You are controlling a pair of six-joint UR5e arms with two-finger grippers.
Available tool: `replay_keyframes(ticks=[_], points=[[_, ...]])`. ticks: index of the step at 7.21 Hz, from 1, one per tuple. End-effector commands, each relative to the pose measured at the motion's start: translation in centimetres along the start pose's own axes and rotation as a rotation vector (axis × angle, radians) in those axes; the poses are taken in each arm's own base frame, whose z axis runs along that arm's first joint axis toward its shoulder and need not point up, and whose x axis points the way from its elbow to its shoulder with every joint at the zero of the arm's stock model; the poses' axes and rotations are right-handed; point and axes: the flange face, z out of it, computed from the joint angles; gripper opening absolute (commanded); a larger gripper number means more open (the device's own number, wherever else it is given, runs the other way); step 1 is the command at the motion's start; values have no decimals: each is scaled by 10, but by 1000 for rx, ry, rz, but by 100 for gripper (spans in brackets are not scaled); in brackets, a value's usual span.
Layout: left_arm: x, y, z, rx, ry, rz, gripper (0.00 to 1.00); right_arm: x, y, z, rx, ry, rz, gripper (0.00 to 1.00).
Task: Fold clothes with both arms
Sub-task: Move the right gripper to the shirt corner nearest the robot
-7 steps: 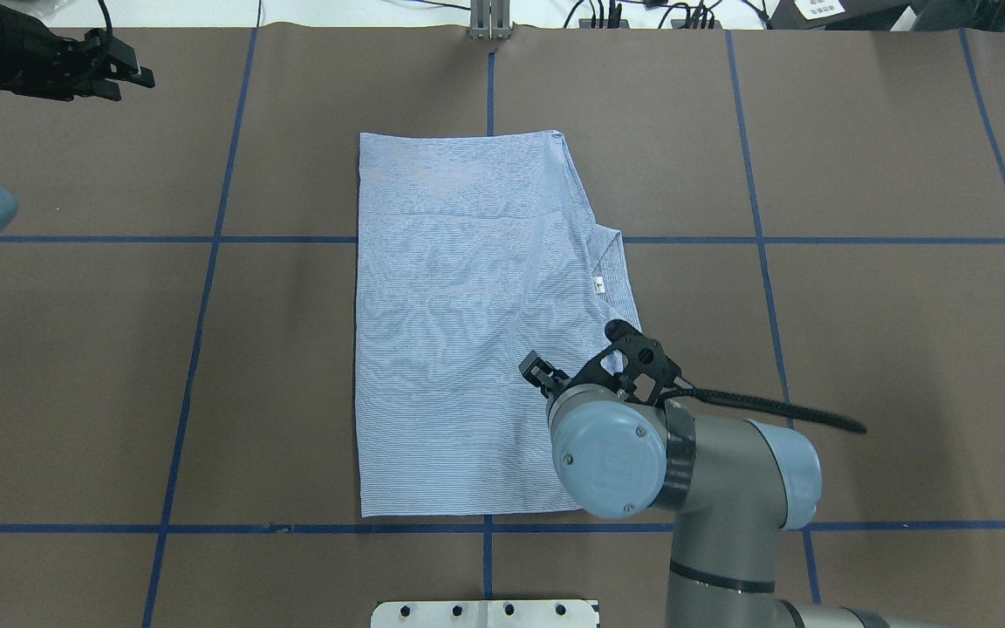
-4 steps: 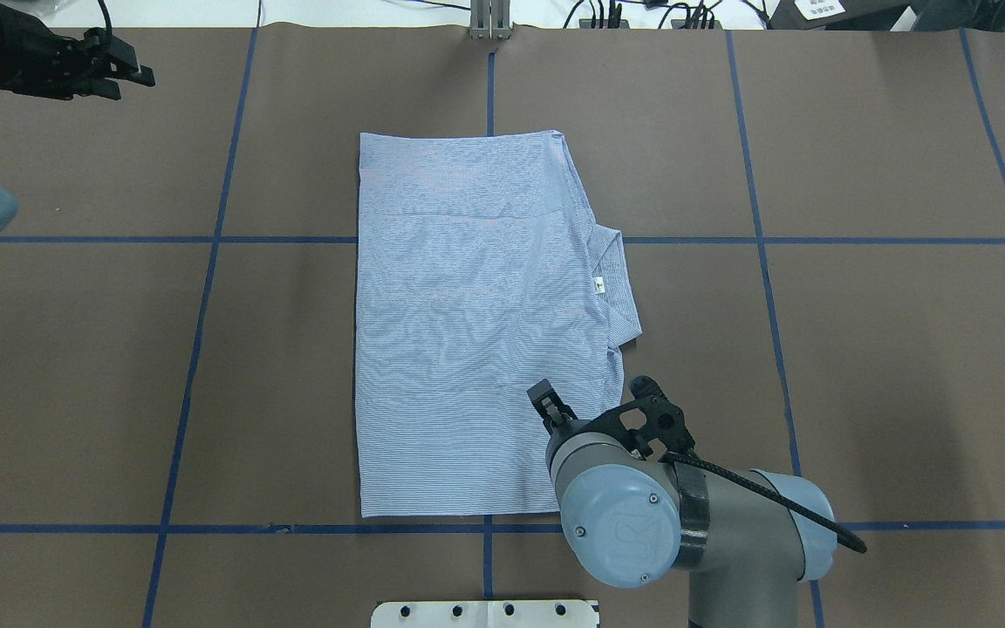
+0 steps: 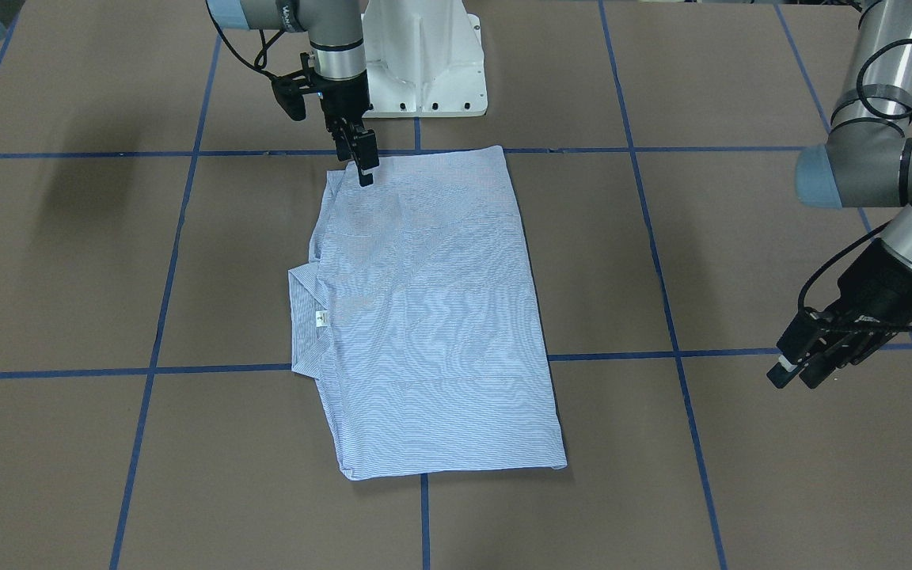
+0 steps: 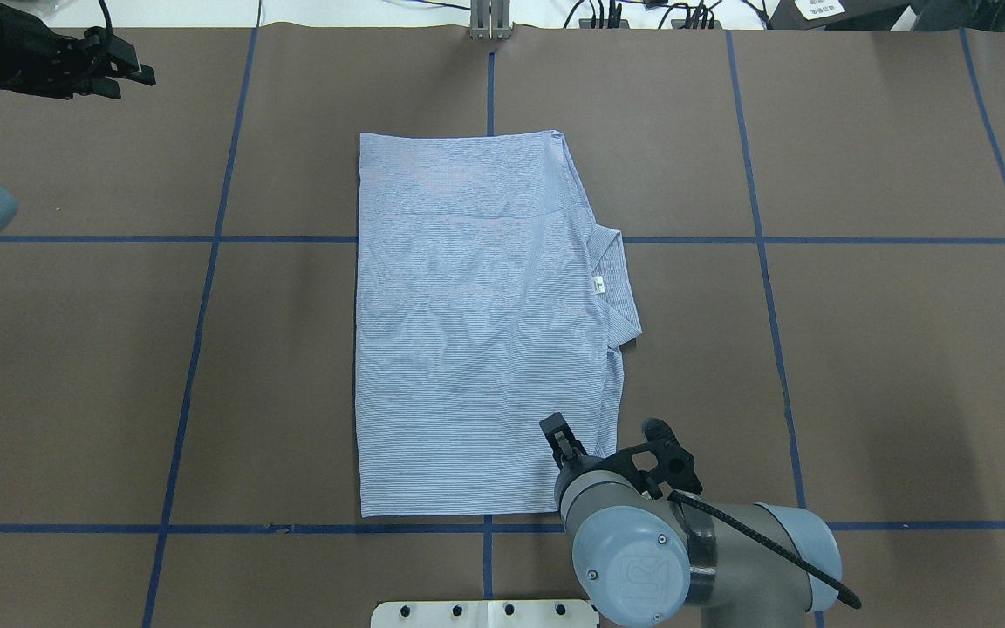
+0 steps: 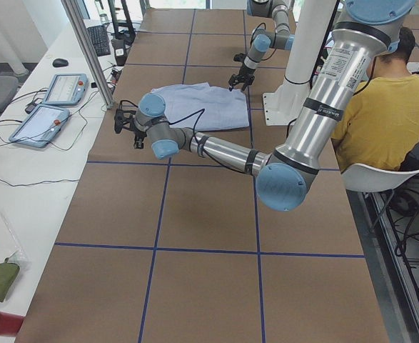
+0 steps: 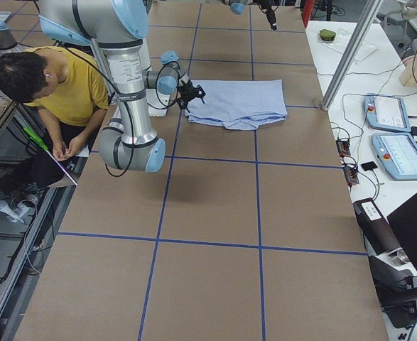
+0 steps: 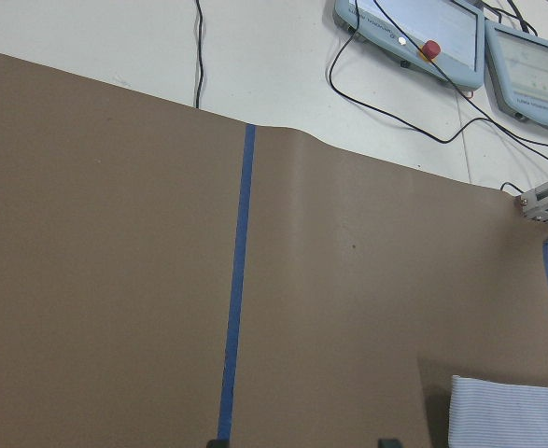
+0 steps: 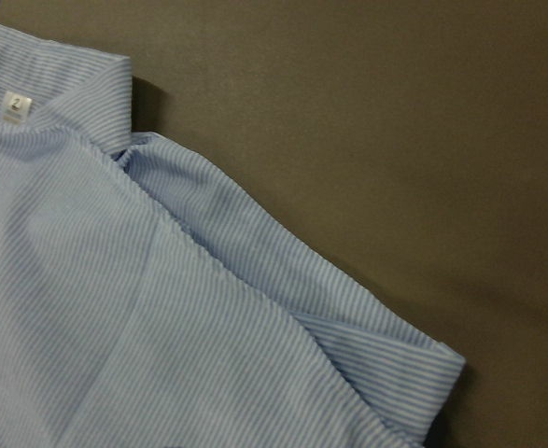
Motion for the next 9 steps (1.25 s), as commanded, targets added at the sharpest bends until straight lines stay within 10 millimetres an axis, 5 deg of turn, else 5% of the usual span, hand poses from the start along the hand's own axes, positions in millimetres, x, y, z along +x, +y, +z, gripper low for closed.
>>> replay_keyframes(ticks=[1,7,8,9], points=[[2,0,0,1,3,3,62,19,1,8,9,24,-21,95],[0,0,-1,5,0,1,62,23,0,13,18,33,-27,73],[1,0,-1,5,1,2,62,26,1,15,21,37,-31,60],[1,0,-2,5,1,2,62,22,4,12,14,29,-24,24]])
